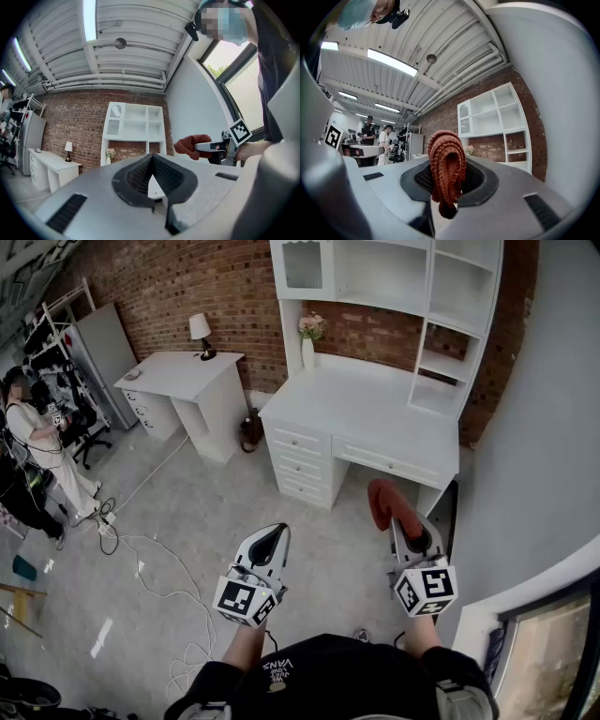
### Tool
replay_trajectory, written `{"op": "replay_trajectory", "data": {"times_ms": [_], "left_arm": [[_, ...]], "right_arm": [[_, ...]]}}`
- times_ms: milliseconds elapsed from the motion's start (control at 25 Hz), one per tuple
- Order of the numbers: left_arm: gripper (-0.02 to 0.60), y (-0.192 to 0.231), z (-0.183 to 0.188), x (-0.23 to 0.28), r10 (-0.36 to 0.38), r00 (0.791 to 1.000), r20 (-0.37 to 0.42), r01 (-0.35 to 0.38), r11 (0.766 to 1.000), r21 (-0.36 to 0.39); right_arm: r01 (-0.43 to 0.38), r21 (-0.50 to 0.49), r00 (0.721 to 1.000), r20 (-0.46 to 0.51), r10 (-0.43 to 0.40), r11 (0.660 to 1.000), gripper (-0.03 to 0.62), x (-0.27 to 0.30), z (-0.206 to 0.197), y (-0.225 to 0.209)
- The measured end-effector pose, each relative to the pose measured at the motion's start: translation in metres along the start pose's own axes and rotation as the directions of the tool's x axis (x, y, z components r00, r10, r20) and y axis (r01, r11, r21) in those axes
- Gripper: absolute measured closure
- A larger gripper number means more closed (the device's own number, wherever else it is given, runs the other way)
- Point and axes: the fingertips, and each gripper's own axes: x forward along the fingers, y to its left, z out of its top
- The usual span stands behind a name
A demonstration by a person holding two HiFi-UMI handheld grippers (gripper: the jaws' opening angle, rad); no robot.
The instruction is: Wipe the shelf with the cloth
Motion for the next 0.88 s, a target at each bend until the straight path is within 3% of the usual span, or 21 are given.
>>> {"op": "replay_trajectory", "data": {"times_ms": [480,880], "left_arm": [[0.575,0.023,-0.019,-0.021,-0.055,0.998,-0.024,0.055,0.998,-0.016],[0.575,0.034,-0.039,0.047,-0.064,0.997,-0.039,0.062,0.997,-0.053]], "right_arm": [[0.045,0.054,0.999,0.017,-0.046,0.998,0.502,0.002,-0.012,0.026],[0.070,0.069,0.997,-0.021,-0.069,0.995,0.502,0.043,-0.027,-0.029]]}}
